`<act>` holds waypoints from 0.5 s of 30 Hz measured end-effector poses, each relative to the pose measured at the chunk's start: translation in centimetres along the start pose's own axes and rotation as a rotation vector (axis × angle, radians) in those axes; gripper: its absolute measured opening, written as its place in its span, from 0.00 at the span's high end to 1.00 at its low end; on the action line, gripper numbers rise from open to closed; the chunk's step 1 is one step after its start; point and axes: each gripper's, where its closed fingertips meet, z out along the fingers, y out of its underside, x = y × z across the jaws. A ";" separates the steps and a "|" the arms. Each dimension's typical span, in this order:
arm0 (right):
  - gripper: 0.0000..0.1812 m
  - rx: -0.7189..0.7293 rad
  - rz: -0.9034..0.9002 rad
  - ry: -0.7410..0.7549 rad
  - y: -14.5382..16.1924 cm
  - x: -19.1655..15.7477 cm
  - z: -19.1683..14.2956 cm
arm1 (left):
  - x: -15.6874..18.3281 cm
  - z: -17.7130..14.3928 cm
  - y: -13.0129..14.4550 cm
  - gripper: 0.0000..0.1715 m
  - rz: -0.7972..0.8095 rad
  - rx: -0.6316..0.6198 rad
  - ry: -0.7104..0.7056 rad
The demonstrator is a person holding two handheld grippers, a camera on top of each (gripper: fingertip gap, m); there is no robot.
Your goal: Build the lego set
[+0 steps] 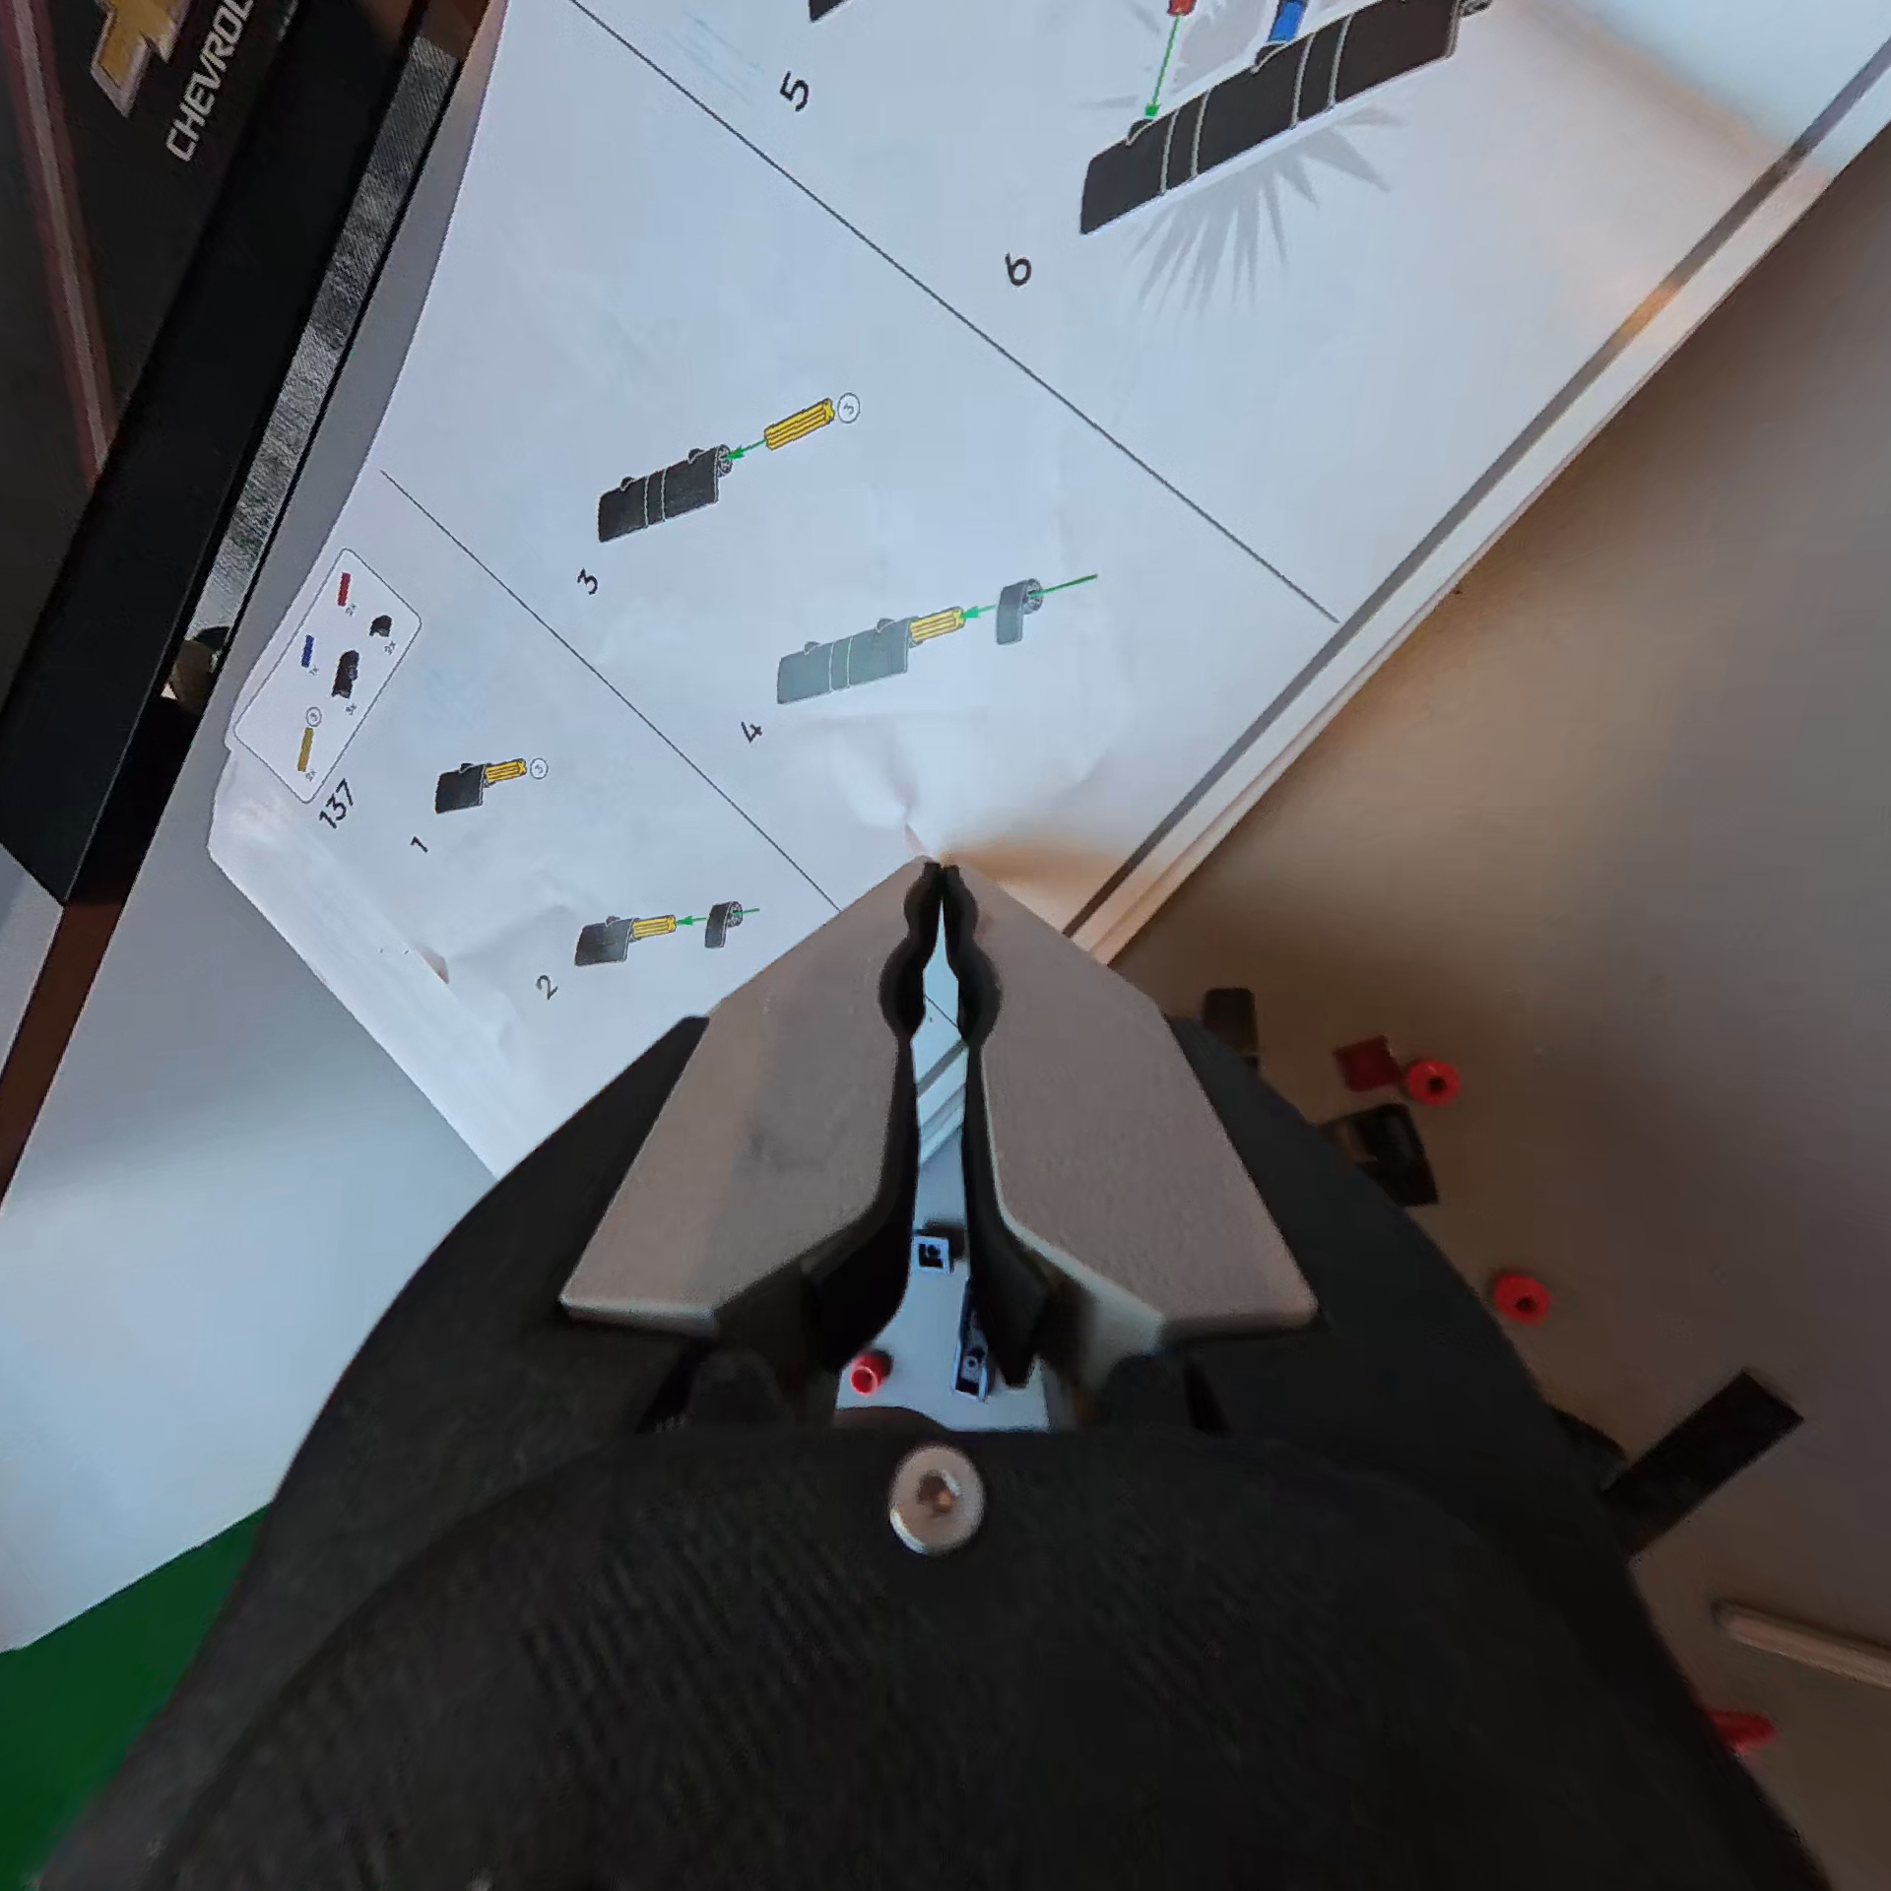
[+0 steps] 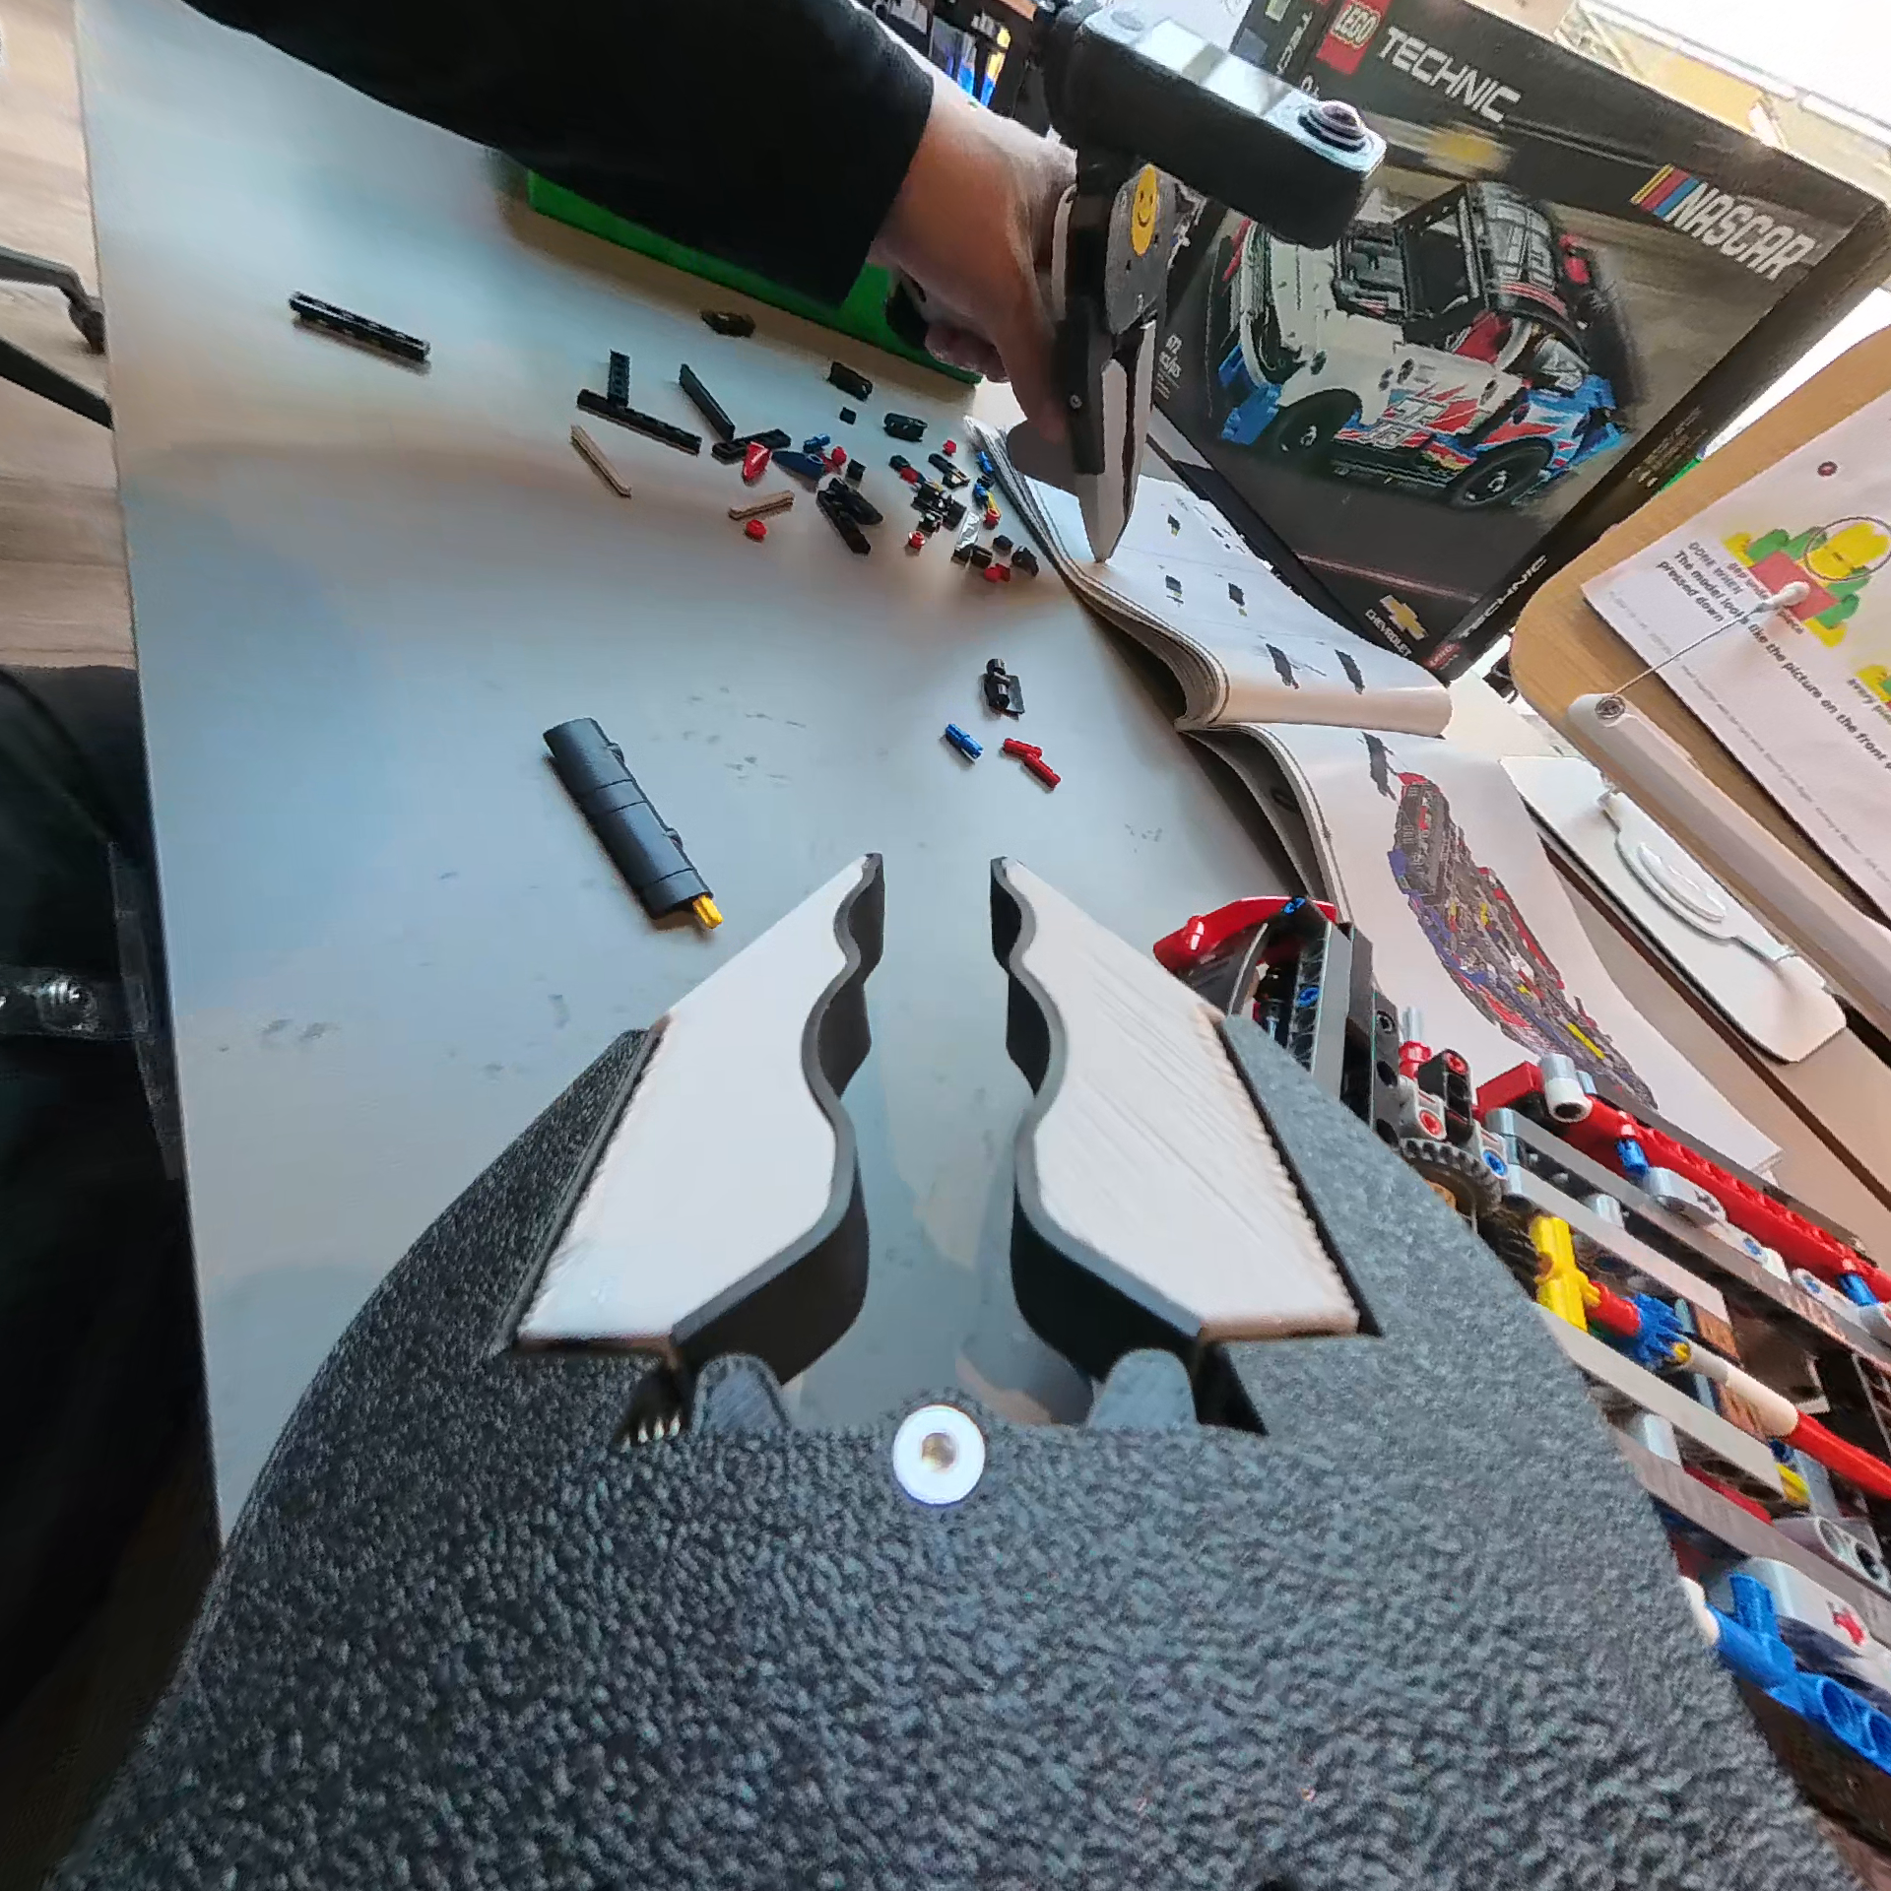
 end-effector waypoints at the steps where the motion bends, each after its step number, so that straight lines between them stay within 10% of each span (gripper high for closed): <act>1: 0.89 0.005 0.000 -0.001 -0.1 0.0 -0.1 | 0.0 0.0 0.0 1.00 -0.015 -0.002 0.004; 15: 0.88 0.092 0.015 -0.014 -1.5 -0.3 -1.0 | -1.3 -3.7 0.0 0.96 -0.112 0.037 -0.103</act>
